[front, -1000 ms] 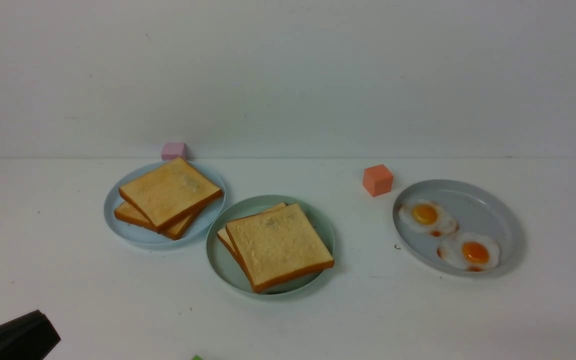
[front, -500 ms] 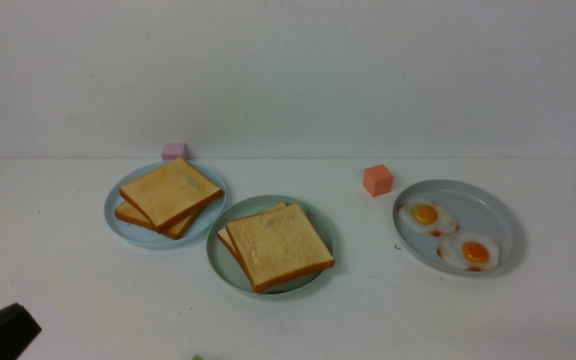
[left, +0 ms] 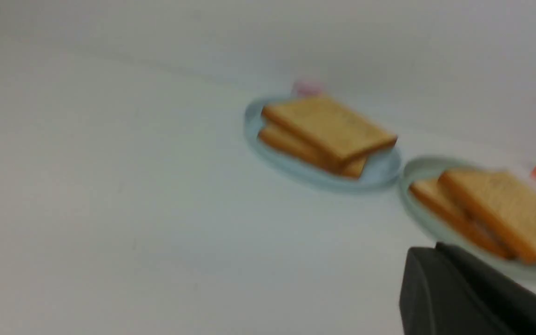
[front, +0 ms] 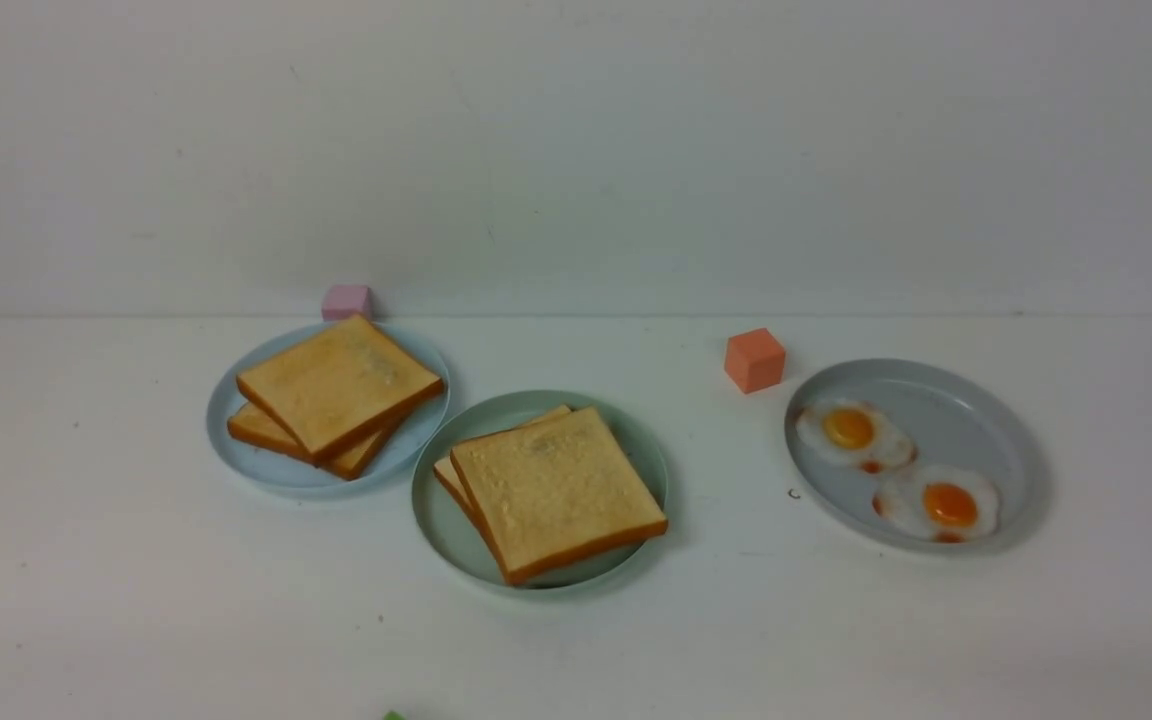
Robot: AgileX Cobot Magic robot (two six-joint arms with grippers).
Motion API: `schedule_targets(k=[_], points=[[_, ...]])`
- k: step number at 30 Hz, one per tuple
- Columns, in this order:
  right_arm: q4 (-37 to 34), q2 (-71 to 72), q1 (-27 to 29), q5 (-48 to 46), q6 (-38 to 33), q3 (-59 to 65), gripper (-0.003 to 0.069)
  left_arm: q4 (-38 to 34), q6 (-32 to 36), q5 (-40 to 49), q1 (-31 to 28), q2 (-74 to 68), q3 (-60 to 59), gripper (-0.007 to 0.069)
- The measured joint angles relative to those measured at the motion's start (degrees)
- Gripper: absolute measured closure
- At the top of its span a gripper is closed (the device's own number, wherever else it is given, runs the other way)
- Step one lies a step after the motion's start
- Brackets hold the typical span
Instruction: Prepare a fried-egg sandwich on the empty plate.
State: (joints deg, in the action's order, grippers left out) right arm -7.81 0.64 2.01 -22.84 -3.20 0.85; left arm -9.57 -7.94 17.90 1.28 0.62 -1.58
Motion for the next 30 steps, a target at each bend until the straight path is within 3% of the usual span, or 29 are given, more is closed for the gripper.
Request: schedule_targets(k=[3, 30], points=[[0.00, 0.00, 0.07, 0.00, 0.00, 0.00, 0.0649, 0.06, -0.44, 4.20, -0.14, 0.00, -0.21, 0.0638], [0.00, 0.00, 0.20, 0.05, 0.00, 0.00, 0.0631, 0.11, -1.45, 4.38, -0.14, 0.00, -0.21, 0.0638]])
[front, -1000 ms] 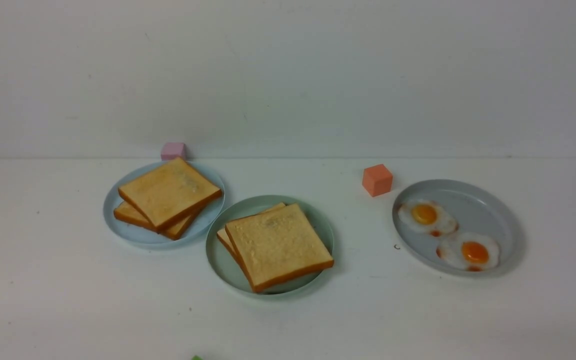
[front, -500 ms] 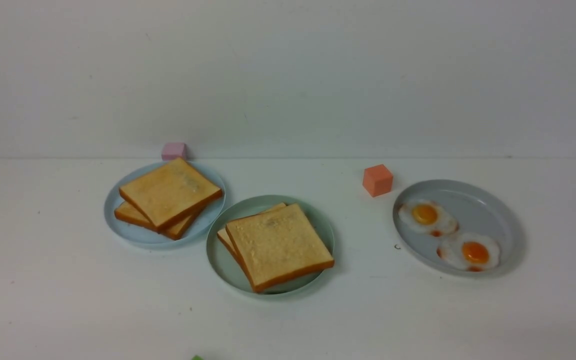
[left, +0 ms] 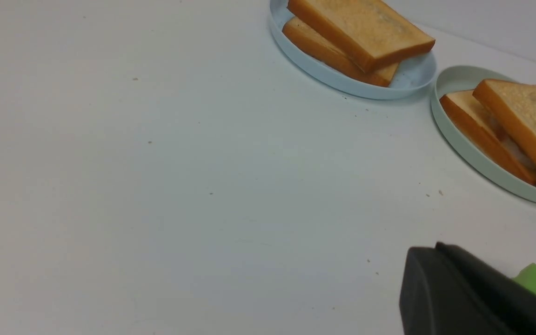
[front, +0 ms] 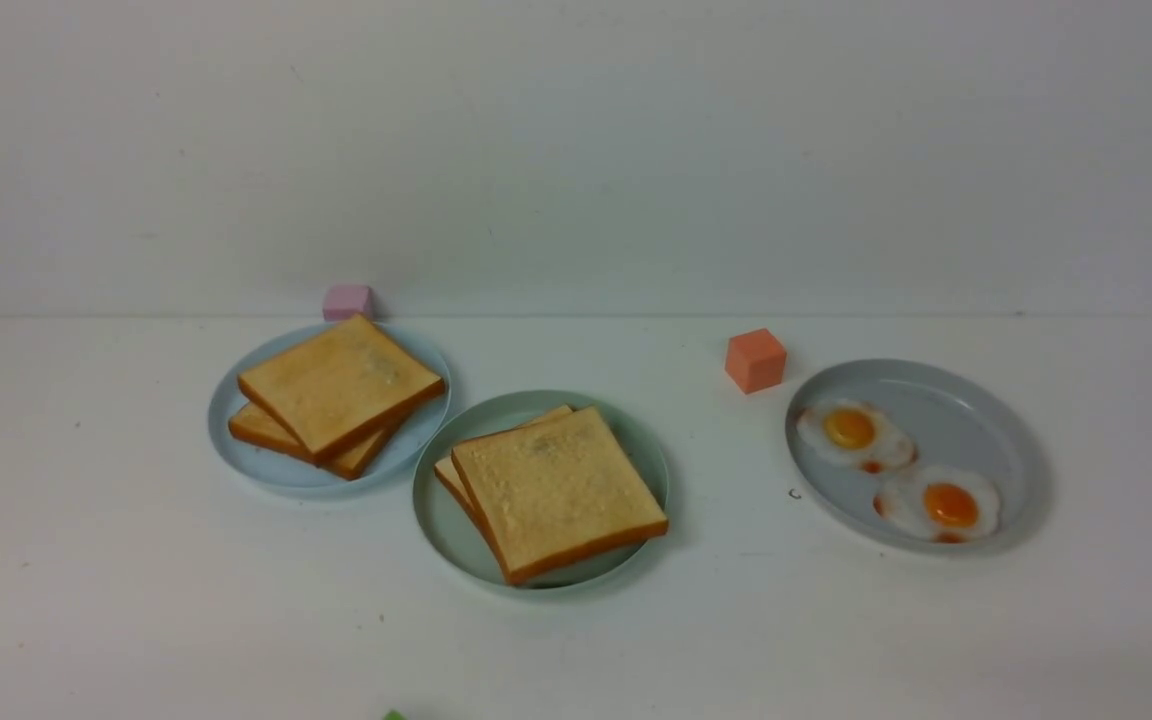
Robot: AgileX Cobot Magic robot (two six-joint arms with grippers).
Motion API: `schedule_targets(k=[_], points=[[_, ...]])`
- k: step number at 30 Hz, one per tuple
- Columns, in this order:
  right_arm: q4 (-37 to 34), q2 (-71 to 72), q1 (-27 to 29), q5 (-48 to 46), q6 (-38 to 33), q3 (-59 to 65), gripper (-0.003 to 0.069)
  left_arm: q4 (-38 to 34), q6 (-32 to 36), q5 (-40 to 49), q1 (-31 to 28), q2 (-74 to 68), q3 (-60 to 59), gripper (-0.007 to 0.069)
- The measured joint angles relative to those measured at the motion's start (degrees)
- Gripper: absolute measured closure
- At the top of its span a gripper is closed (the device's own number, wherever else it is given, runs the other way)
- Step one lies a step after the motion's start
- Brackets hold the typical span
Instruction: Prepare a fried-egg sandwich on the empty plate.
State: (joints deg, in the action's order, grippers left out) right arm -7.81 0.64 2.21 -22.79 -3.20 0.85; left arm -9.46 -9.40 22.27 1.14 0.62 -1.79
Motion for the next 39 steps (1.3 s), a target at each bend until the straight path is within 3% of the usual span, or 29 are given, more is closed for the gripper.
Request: schedule_targets(k=[39], points=[[0.00, 0.00, 0.00, 0.06, 0.00, 0.05, 0.0592, -0.01, 0.00, 0.00, 0.00, 0.00, 0.00, 0.0608]])
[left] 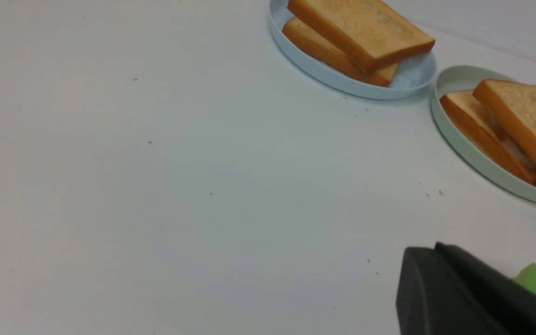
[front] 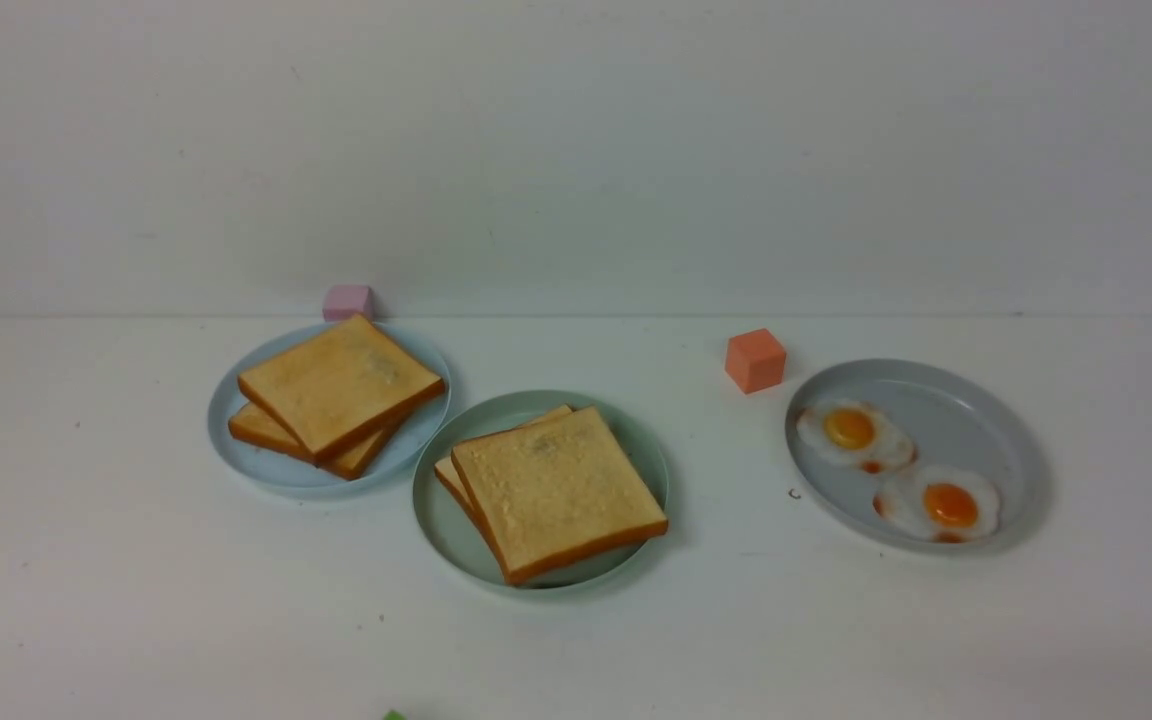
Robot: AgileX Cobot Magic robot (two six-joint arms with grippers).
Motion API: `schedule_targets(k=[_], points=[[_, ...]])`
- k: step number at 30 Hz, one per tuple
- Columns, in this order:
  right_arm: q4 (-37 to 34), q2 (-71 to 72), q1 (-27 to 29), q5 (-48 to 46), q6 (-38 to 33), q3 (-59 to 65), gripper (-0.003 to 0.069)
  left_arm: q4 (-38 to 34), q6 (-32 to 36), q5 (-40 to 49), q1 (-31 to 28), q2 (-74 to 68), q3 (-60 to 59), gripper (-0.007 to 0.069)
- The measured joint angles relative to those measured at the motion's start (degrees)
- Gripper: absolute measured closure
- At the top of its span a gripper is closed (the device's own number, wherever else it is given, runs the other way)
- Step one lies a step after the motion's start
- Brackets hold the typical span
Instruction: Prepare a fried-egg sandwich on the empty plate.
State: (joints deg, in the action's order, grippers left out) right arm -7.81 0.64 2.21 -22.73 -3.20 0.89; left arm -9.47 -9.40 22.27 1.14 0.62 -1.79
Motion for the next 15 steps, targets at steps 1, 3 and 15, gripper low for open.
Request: schedule_targets(k=[1, 3, 15], points=[[-0.07, 0.00, 0.00, 0.00, 0.00, 0.00, 0.0589, 0.00, 0.00, 0.00, 0.00, 0.00, 0.00, 0.0608], [-0.15, 0.00, 0.00, 0.00, 0.00, 0.00, 0.0585, 0.00, 0.00, 0.00, 0.00, 0.00, 0.00, 0.0608], [-0.15, 0.00, 0.00, 0.00, 0.00, 0.00, 0.0571, 0.00, 0.00, 0.00, 0.00, 0.00, 0.00, 0.0607]])
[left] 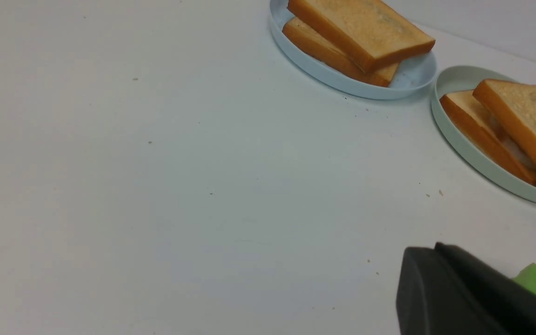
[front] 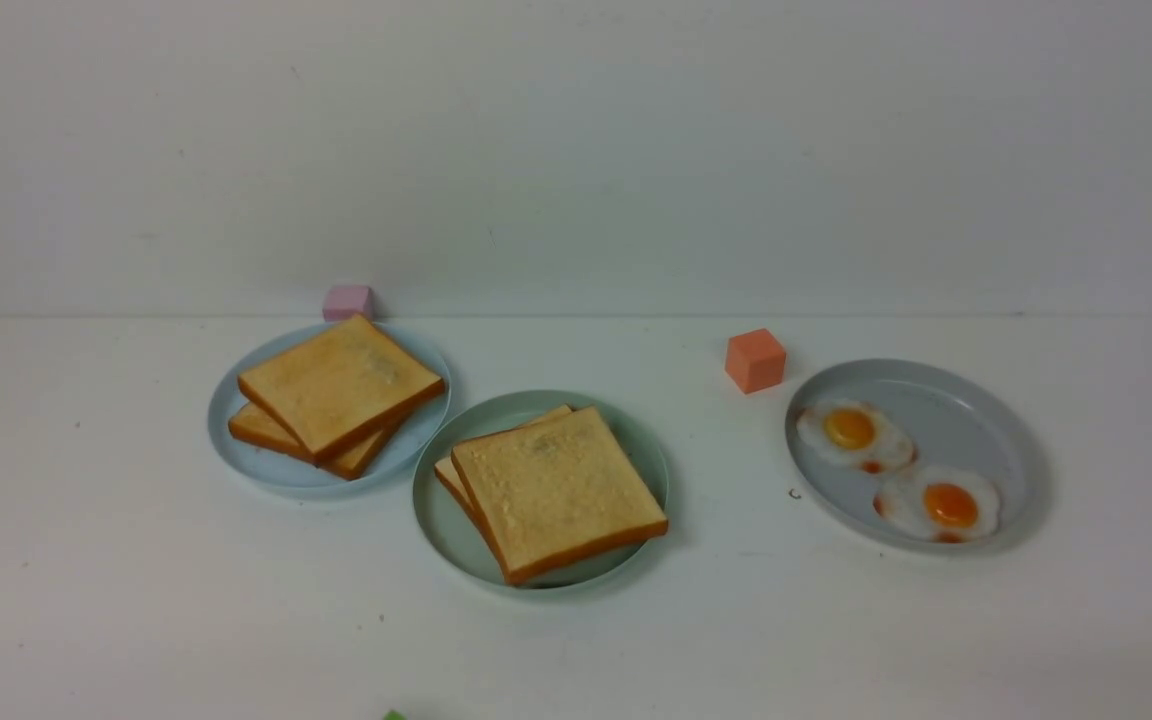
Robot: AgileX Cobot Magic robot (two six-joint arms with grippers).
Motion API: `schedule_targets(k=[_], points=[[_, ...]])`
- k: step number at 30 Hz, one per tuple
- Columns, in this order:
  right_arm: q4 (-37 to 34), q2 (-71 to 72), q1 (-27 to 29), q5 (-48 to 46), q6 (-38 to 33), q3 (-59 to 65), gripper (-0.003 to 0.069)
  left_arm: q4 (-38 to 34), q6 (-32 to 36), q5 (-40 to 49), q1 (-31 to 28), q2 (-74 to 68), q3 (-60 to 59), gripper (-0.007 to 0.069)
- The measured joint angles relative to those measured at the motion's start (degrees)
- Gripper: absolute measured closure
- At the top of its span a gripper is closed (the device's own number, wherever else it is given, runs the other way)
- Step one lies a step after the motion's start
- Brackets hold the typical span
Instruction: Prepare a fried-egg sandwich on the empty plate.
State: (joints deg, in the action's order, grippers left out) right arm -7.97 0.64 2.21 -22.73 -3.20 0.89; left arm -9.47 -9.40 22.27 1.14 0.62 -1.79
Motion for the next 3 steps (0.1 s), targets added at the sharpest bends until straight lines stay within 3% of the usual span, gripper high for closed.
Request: schedule_targets(k=[3], points=[[0.00, 0.00, 0.00, 0.00, 0.00, 0.00, 0.0571, 0.00, 0.00, 0.00, 0.00, 0.00, 0.00, 0.0607]])
